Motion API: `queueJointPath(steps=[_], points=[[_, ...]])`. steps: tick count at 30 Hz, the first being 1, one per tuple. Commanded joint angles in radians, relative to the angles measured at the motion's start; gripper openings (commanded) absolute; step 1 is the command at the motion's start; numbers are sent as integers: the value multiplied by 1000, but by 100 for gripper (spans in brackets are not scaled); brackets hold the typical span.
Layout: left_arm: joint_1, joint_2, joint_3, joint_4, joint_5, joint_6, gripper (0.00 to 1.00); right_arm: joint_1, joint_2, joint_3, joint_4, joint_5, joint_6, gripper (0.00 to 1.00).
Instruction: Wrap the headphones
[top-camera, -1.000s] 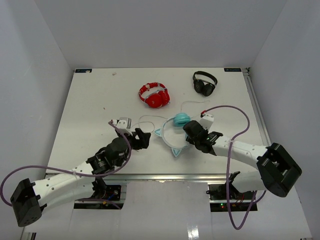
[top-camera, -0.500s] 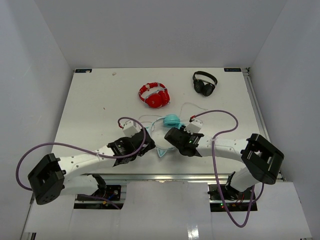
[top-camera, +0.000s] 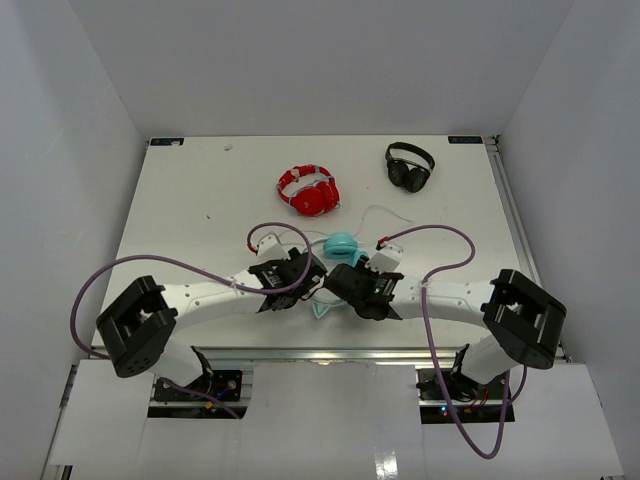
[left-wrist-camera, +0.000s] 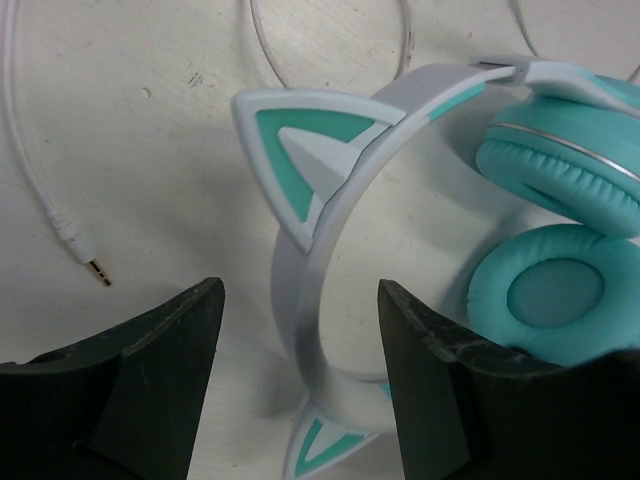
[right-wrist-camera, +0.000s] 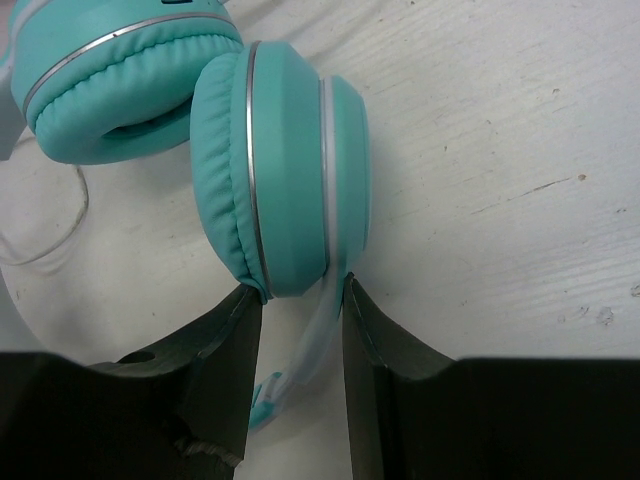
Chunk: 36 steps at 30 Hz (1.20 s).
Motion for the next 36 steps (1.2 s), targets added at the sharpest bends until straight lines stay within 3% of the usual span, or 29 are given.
queueJointPath(steps=[1, 16, 20, 24, 25, 27, 32, 36], points=[[-4, 54, 67, -92, -52, -68, 72, 35, -40, 7, 39, 148, 44, 8], [-5, 97, 83, 49, -11, 107, 53, 48, -58, -17, 77, 158, -17, 8], [-9, 116, 103, 59, 13, 130, 32, 56, -41, -8, 77, 171, -17, 8], [-9, 98, 88, 69, 10, 135, 3, 62, -37, 1, 77, 170, -18, 8], [-9, 88, 84, 71, 9, 140, 0, 64, -34, 7, 77, 167, -26, 9], [-9, 63, 74, 75, 4, 152, 0, 66, -27, 22, 77, 159, -49, 15], [-9, -73, 43, 29, -107, 246, 0, 73, -62, 36, 114, 110, -270, 74], [-8, -214, 62, -61, -194, 344, 0, 74, -159, -12, 135, 88, -420, 88]])
